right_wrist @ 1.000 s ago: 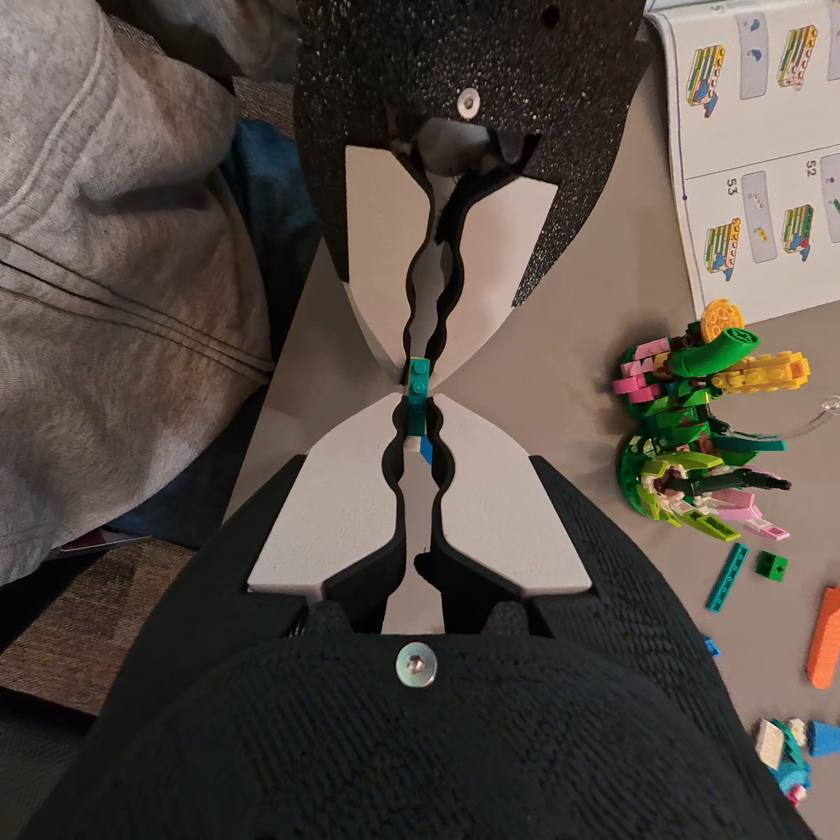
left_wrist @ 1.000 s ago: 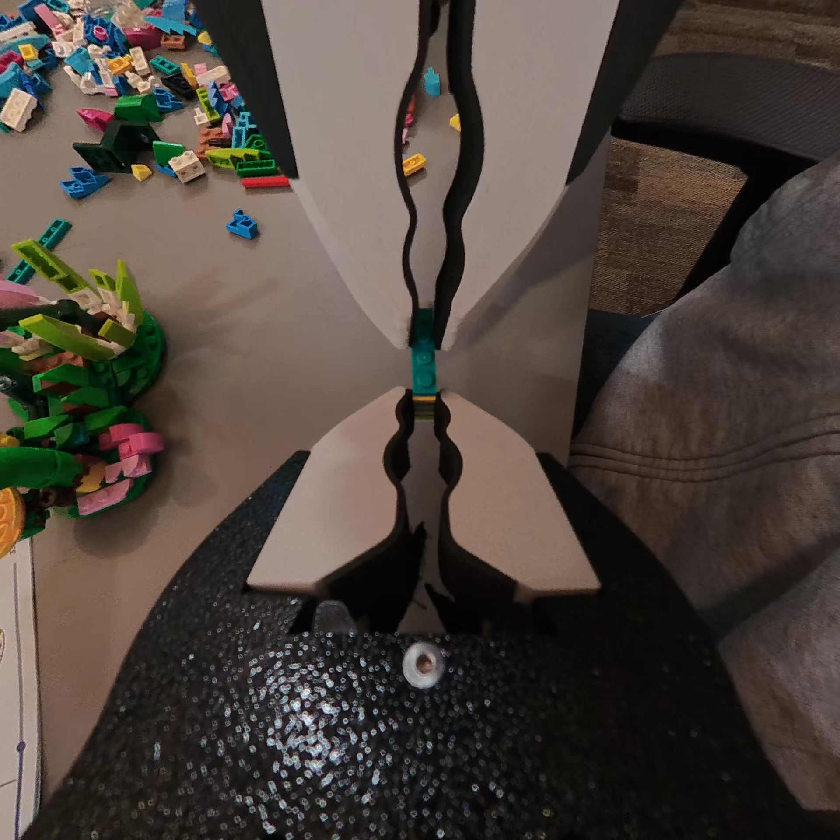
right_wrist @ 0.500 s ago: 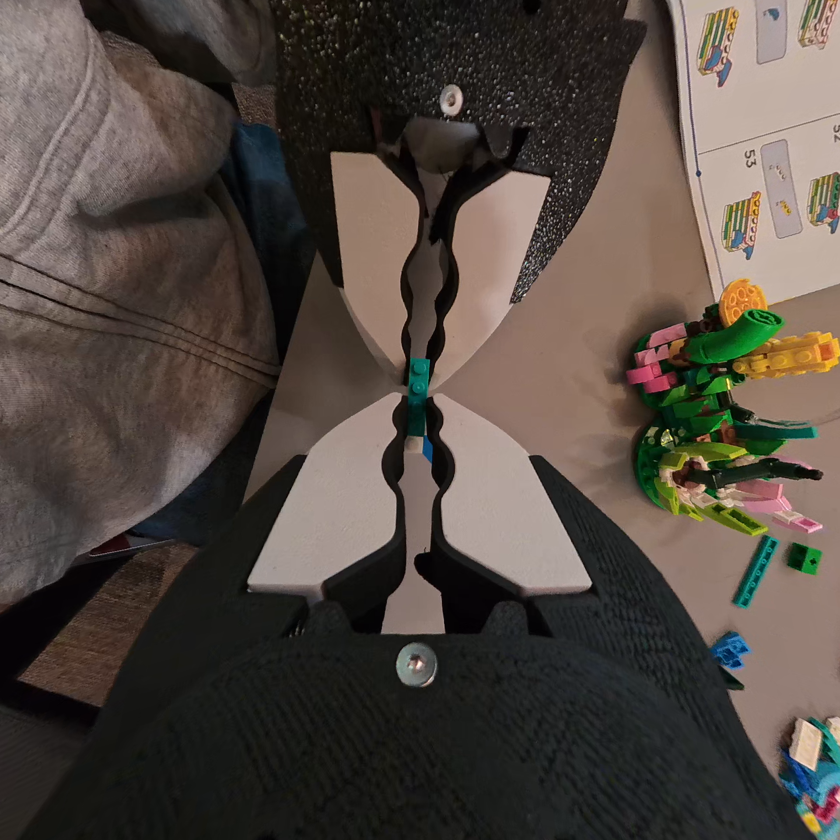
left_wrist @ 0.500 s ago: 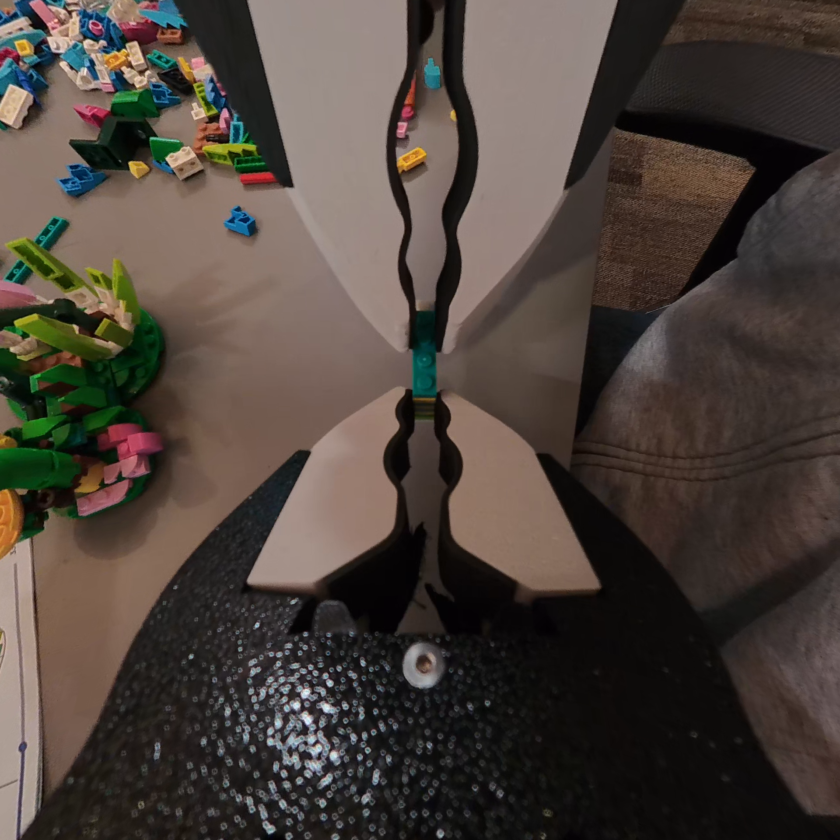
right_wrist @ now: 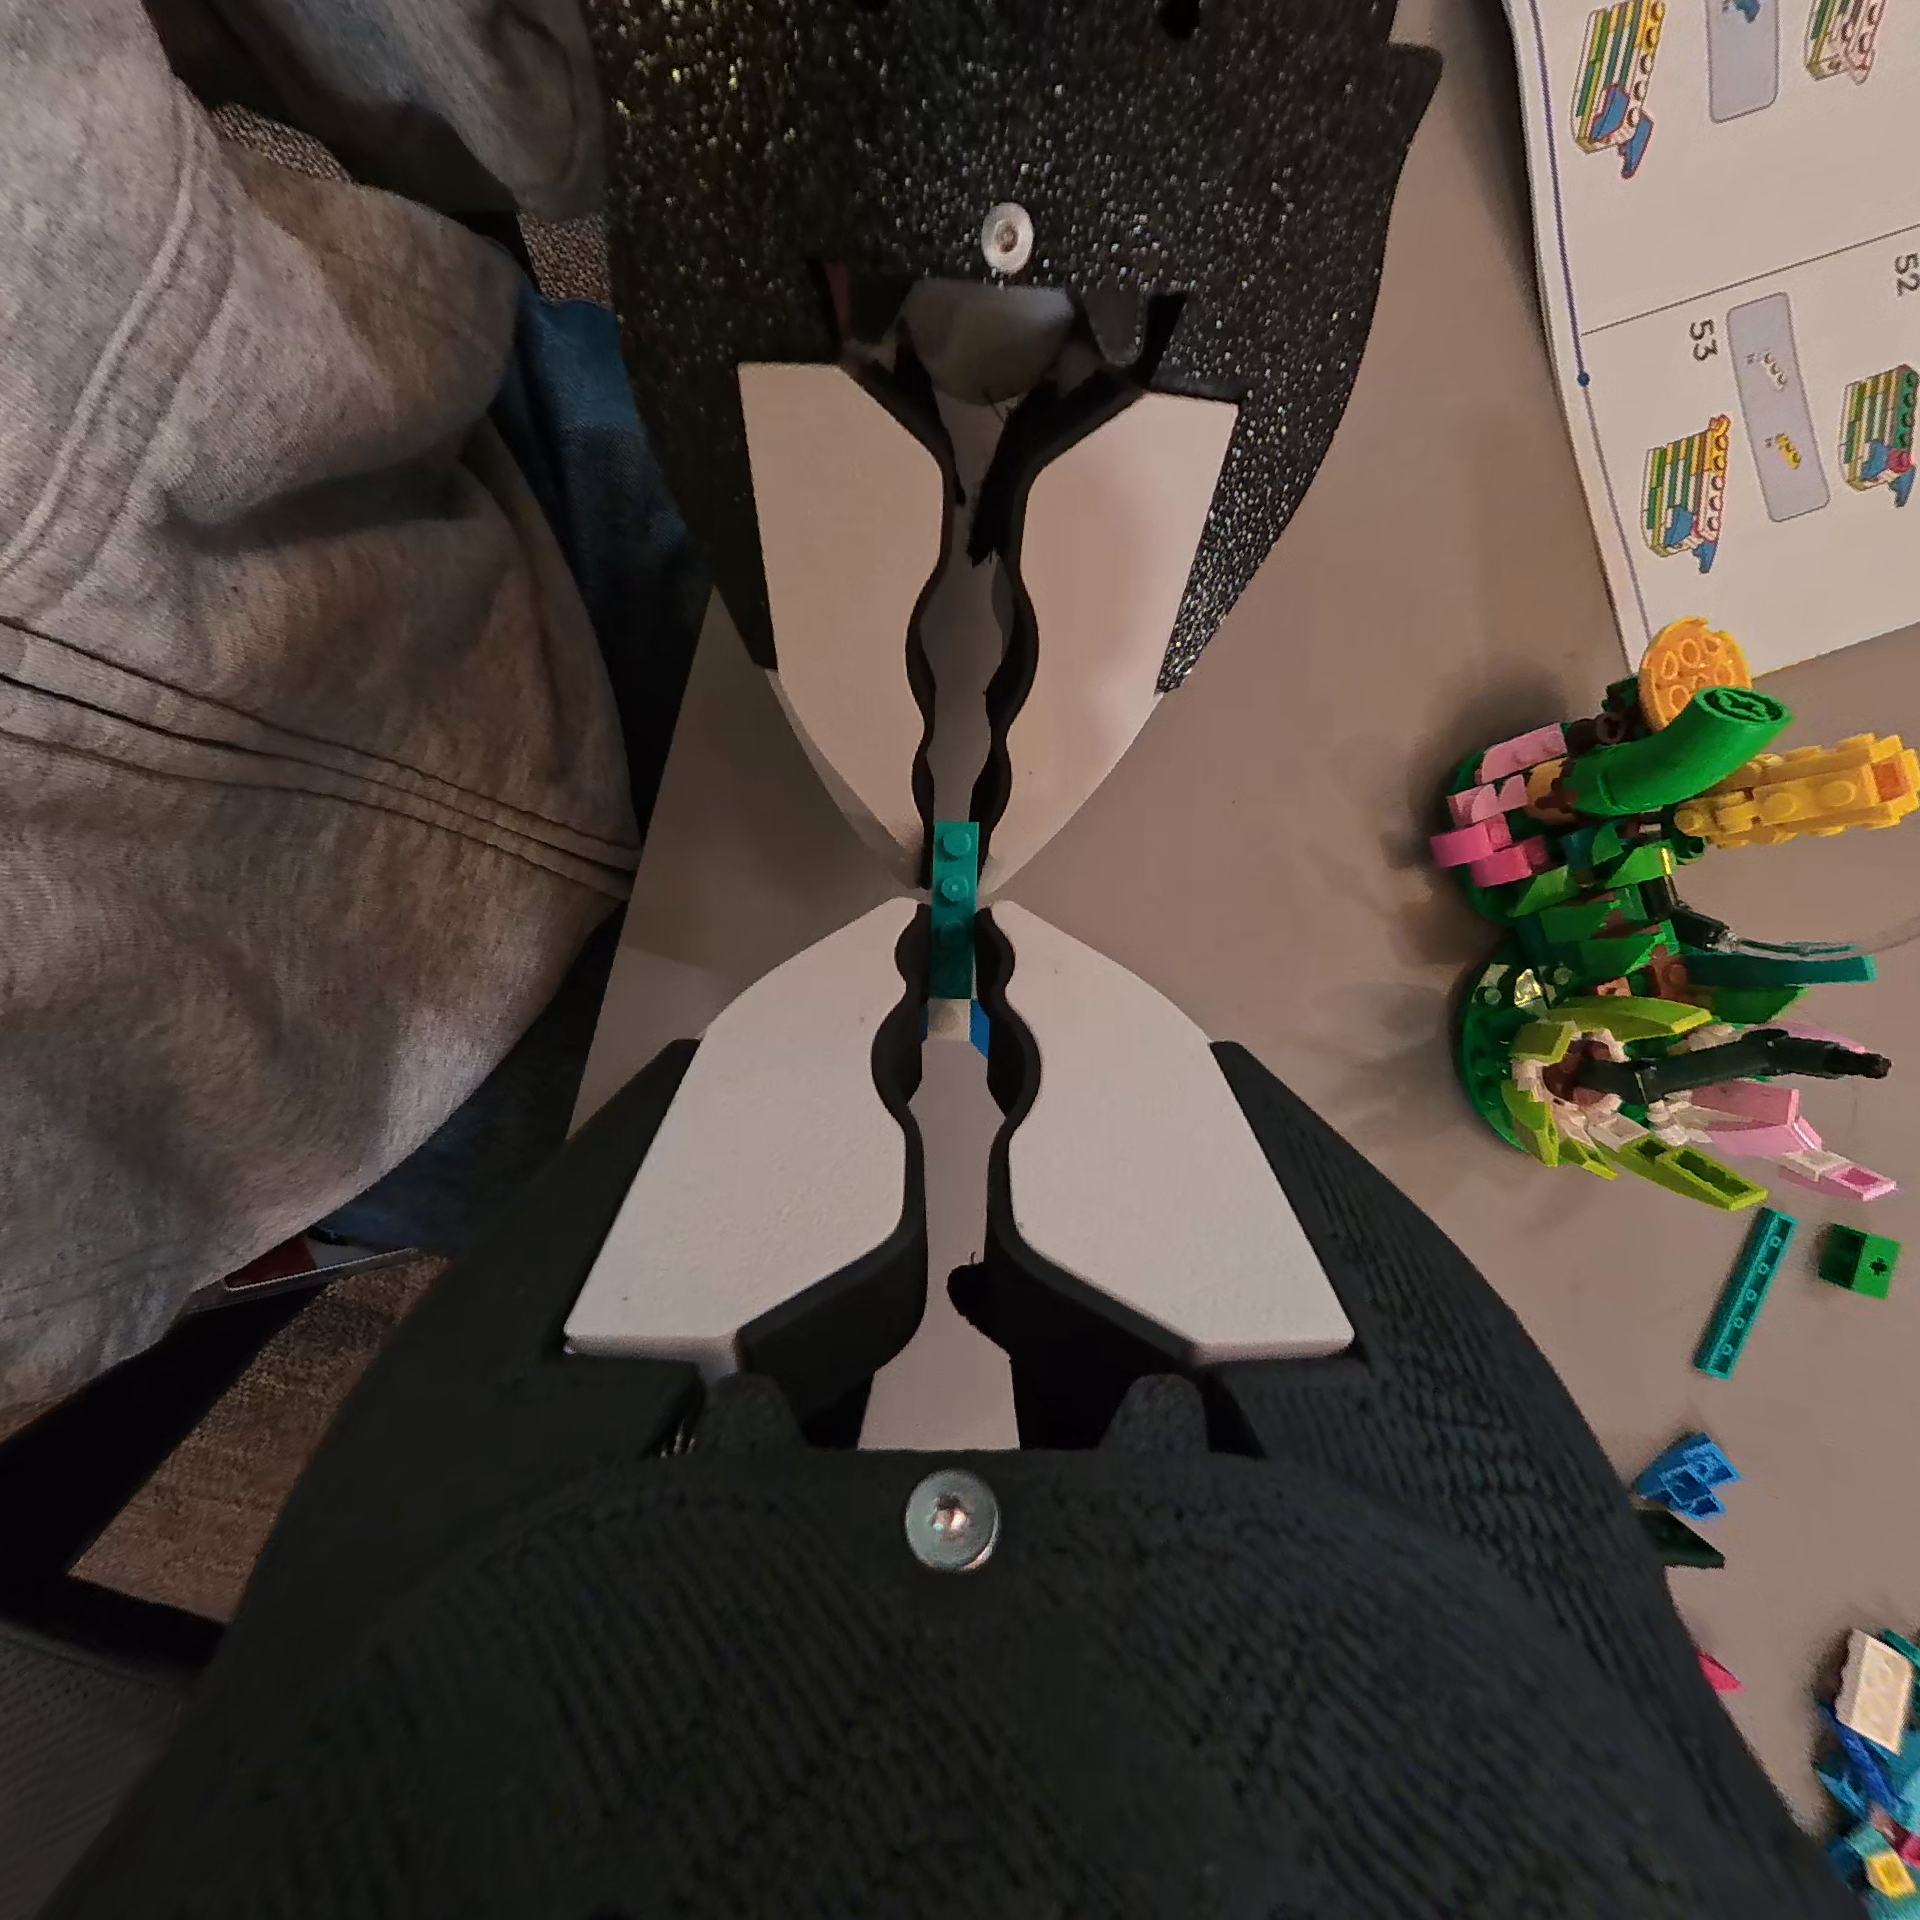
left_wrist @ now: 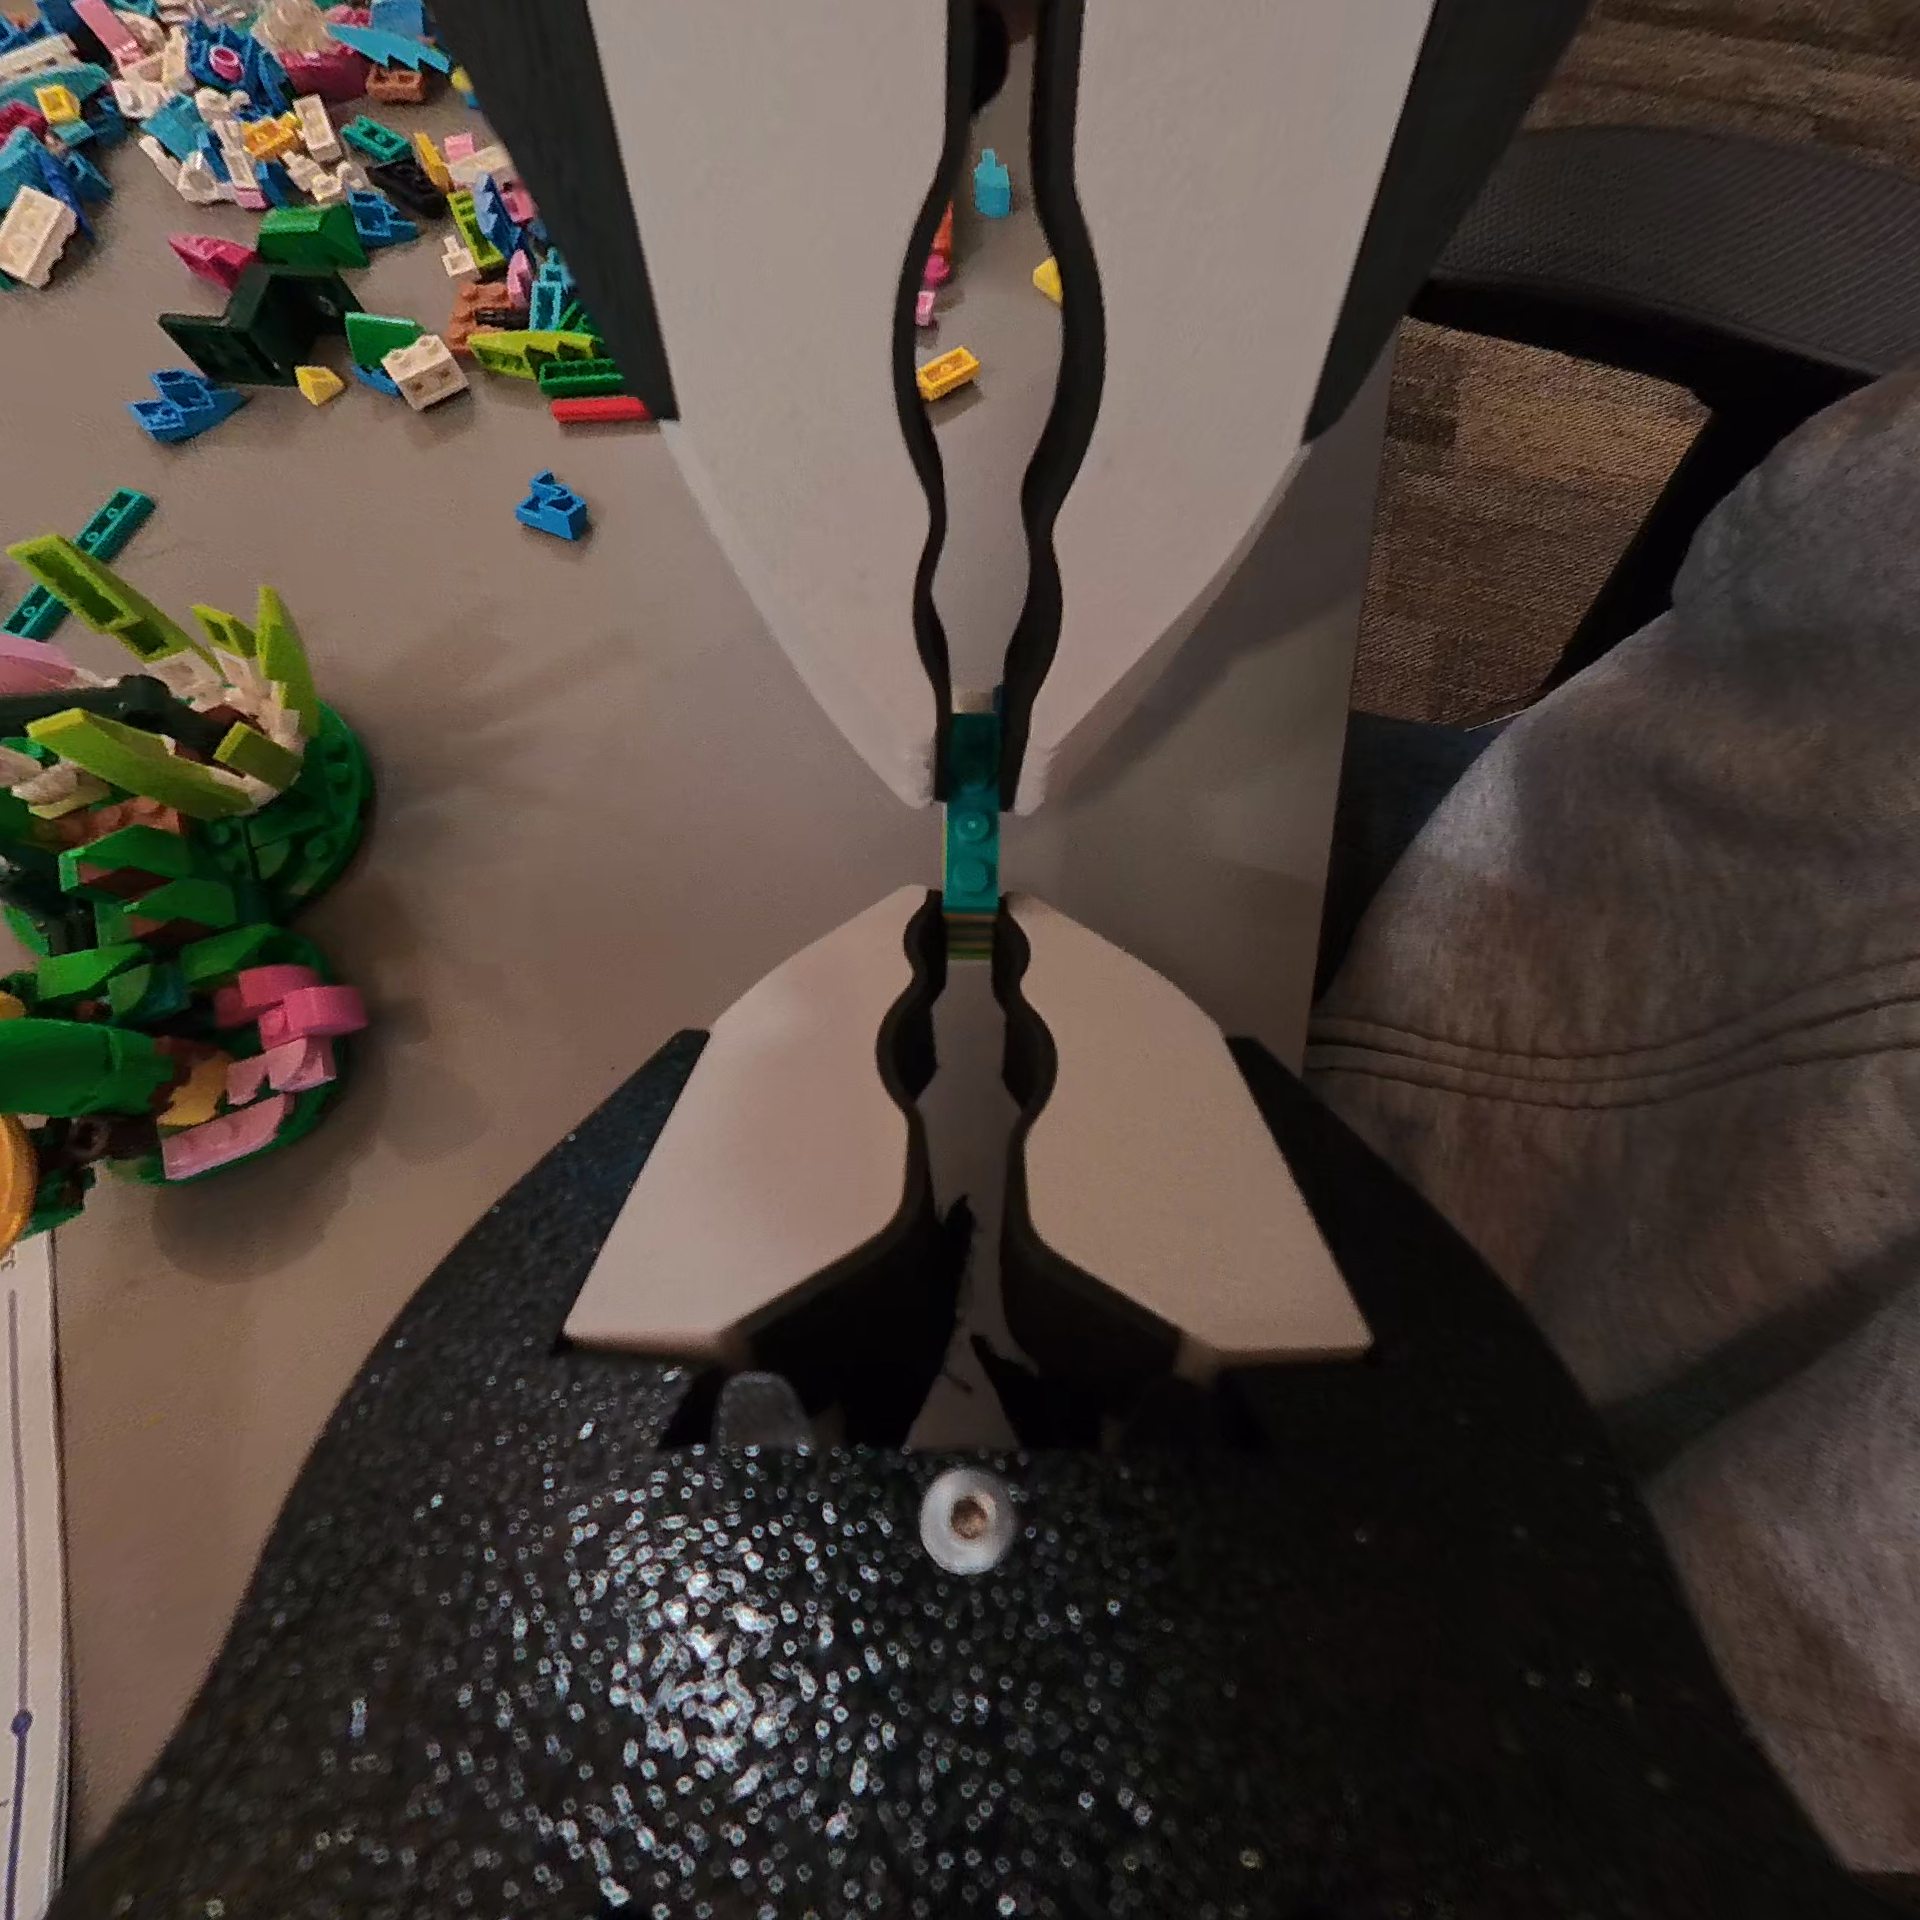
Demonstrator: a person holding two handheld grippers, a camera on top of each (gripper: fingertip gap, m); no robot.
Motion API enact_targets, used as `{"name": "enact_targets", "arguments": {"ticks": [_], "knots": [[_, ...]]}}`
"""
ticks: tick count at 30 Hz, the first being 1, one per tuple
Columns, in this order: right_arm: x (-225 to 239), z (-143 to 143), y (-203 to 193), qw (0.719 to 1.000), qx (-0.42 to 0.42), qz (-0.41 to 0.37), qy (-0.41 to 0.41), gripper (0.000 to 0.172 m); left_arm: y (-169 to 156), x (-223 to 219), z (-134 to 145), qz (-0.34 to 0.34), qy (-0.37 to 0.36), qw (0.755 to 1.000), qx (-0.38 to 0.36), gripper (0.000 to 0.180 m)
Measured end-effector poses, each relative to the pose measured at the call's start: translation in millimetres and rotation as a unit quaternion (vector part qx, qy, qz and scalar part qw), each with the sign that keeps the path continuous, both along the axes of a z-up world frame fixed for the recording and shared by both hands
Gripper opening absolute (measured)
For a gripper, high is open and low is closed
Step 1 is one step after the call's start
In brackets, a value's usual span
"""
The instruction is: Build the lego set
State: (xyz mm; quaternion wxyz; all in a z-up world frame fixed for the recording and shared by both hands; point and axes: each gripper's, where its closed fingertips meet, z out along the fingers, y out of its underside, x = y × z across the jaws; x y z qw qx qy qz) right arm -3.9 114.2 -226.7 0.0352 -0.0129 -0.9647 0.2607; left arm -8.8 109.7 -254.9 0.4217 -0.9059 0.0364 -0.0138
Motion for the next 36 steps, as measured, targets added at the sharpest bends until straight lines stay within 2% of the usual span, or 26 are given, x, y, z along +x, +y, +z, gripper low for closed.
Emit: {"name": "enact_targets", "arguments": {"ticks": [26,32,34,36], "knots": [[-1.9,2.6,-0.8,1.0,0.002,-0.002,0.007,0.008,0.4,1.4,1.2,-0.001,0.0,1.0,0.003,0.008],[-5.6,12.4,-4.0,0.999,-0.037,-0.015,0.038,0.03,0.5,-2.5,0.3,0.018,-0.005,1.0,0.004,0.008],[-9.5,17.0,-4.5,0.994,-0.052,-0.016,0.094,0.042,0.2,-6.0,3.2,0.033,-0.015,0.999,0.012,0.008],[-14.1,22.3,-4.0,0.98,-0.057,-0.006,0.189,0.054,-0.4,-9.5,7.8,0.045,-0.027,0.998,0.025,0.008]]}}
